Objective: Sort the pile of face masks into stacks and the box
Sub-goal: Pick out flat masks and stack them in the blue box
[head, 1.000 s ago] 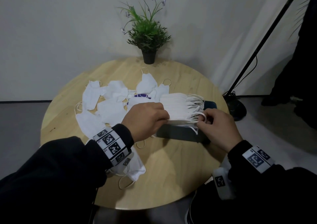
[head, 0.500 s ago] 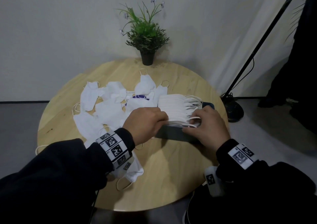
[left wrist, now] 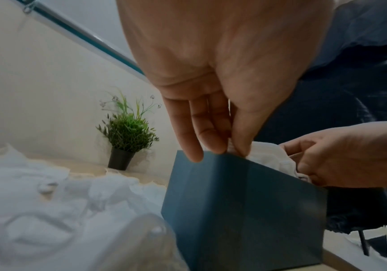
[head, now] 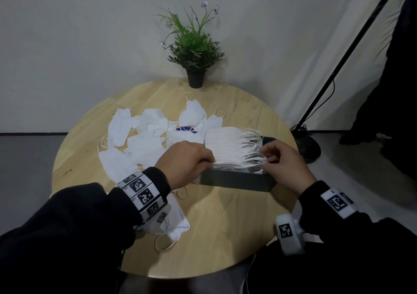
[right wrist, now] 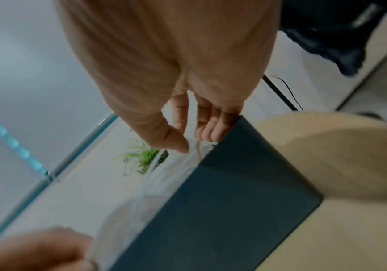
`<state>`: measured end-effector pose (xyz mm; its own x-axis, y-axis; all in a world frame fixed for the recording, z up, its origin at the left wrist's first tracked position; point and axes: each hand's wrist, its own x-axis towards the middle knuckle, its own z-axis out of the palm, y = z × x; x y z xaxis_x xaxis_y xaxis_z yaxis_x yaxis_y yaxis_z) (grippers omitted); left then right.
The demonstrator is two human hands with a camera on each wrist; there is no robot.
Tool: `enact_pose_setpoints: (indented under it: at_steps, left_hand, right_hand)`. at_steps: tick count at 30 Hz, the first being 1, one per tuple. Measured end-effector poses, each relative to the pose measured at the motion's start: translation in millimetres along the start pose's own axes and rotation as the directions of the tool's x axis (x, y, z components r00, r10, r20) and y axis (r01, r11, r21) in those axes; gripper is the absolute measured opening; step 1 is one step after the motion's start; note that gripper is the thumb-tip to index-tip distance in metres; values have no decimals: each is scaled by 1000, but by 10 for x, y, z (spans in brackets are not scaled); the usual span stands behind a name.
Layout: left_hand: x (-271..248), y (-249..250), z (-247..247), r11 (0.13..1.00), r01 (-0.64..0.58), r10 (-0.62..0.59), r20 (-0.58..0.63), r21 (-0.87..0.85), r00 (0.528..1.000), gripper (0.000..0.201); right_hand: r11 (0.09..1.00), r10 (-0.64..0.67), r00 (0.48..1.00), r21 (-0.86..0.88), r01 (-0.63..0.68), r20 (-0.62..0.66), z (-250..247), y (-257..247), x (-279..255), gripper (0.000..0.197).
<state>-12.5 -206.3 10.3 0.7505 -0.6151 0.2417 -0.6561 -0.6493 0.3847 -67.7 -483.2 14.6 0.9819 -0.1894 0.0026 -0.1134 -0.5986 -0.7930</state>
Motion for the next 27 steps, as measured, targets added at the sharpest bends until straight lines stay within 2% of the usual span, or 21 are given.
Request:
enact_pose_setpoints:
  at_steps: [2, 4, 6, 7, 8, 10, 11, 13, 14, 15, 17, 19, 22, 24, 27]
  left_hand:
    - [-77, 22, 14, 998, 14, -15, -5, -63, 1000, 13]
    - [-167, 45, 19, 991, 43, -42, 12, -130, 999, 11]
    - [-245, 40, -18, 933, 174, -167, 48, -314, 985, 14]
    - [-273, 23, -52, 853, 260, -266, 53, -452, 963, 16]
    - [-292, 3, -86, 738, 328, -375, 45, -589, 926, 15]
    - [-313, -6, -126, 473, 415, -586, 74, -777, 807, 6]
    - [-321, 6, -118, 341, 458, -647, 148, -821, 748, 2]
    - [-346, 93, -47, 66, 524, -650, 362, -849, 668, 8]
    - [-362, 170, -19, -29, 545, -616, 445, -838, 651, 12]
    - [-378, 231, 6, -62, 564, -592, 485, -824, 644, 17]
    - [-411, 321, 2, -57, 580, -579, 500, -812, 644, 24]
    - [-443, 334, -6, -39, 592, -579, 501, -805, 643, 33]
    - [-469, 260, 19, 72, 596, -576, 455, -800, 680, 43]
    - [-474, 248, -5, 146, 615, -556, 450, -775, 699, 46]
    - [-466, 280, -28, 223, 648, -558, 450, -728, 698, 50]
  right_hand:
    - [984, 53, 998, 171, -55, 15, -16, -18, 13, 39]
    - [927, 134, 990, 348, -139, 38, 24, -42, -3, 48]
    - [841, 243, 965, 474, -261, 101, 118, -33, -2, 71]
    - [831, 276, 953, 468, -300, 122, 156, -49, 14, 75]
    - [842, 283, 949, 437, -316, 142, 174, -75, 46, 72]
    - [860, 301, 931, 363, -359, 208, 171, -221, 121, 53]
    - [858, 319, 917, 337, -387, 241, 165, -291, 174, 45]
    - [849, 379, 886, 282, -448, 266, 159, -399, 258, 37]
    - [837, 412, 868, 262, -480, 276, 159, -436, 282, 39]
    - [815, 442, 844, 257, -519, 302, 168, -468, 296, 45]
    - [756, 491, 787, 266, -598, 374, 200, -556, 270, 54]
    - [702, 500, 744, 296, -648, 443, 242, -617, 212, 55]
    - [617, 486, 667, 318, -719, 565, 309, -608, 149, 59]
    - [563, 481, 678, 398, -725, 555, 349, -592, 127, 65]
    - [511, 445, 746, 543, -666, 495, 455, -554, 84, 66]
